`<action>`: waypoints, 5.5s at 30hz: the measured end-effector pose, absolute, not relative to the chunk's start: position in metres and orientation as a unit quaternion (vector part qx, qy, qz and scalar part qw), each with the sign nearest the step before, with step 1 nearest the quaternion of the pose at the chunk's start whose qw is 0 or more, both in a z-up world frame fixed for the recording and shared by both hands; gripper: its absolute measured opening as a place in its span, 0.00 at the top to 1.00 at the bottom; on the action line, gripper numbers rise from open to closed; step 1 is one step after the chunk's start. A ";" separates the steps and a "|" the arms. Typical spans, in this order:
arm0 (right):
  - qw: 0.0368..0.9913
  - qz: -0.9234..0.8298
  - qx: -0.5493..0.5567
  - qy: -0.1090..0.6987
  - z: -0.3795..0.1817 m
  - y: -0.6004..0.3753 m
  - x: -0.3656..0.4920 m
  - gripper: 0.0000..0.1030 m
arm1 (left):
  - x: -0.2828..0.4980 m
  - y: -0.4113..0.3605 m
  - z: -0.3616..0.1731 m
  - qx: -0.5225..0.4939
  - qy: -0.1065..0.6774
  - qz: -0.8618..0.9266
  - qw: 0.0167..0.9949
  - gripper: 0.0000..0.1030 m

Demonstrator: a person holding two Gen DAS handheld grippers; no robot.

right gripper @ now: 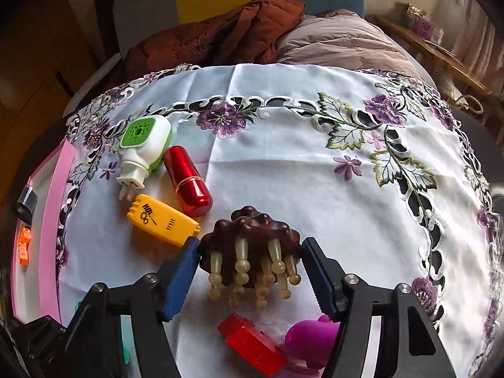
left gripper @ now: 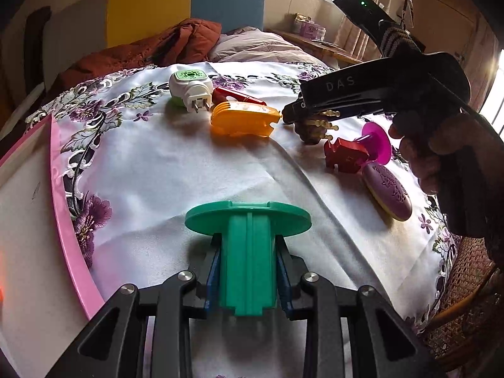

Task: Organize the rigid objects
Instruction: 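Carry the green stand into the tray with the left tool while the right tool grasps the brown spiky brush, then open the left tool and withdraw it while the right tool holds the brown brush, then carry the brown spiky brush into the tray and open the right tool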

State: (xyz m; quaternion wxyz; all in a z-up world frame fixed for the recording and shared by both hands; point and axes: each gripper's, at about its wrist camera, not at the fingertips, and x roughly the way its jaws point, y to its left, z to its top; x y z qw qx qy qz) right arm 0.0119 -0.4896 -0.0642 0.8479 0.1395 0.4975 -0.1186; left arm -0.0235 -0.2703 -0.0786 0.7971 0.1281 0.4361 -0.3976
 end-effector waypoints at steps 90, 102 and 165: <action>0.854 -0.170 0.071 0.487 -0.065 -0.483 0.011 0.35 | 0.032 -0.071 -0.017 0.039 0.426 -0.143 0.892 0.61; 0.854 -0.173 0.066 0.485 -0.065 -0.480 0.010 0.36 | 0.024 -0.049 -0.019 0.022 0.430 -0.123 0.894 0.60; 0.886 0.083 0.047 0.453 -0.031 -0.178 0.107 0.36 | 0.026 0.046 -0.034 -0.059 0.435 -0.062 0.897 0.61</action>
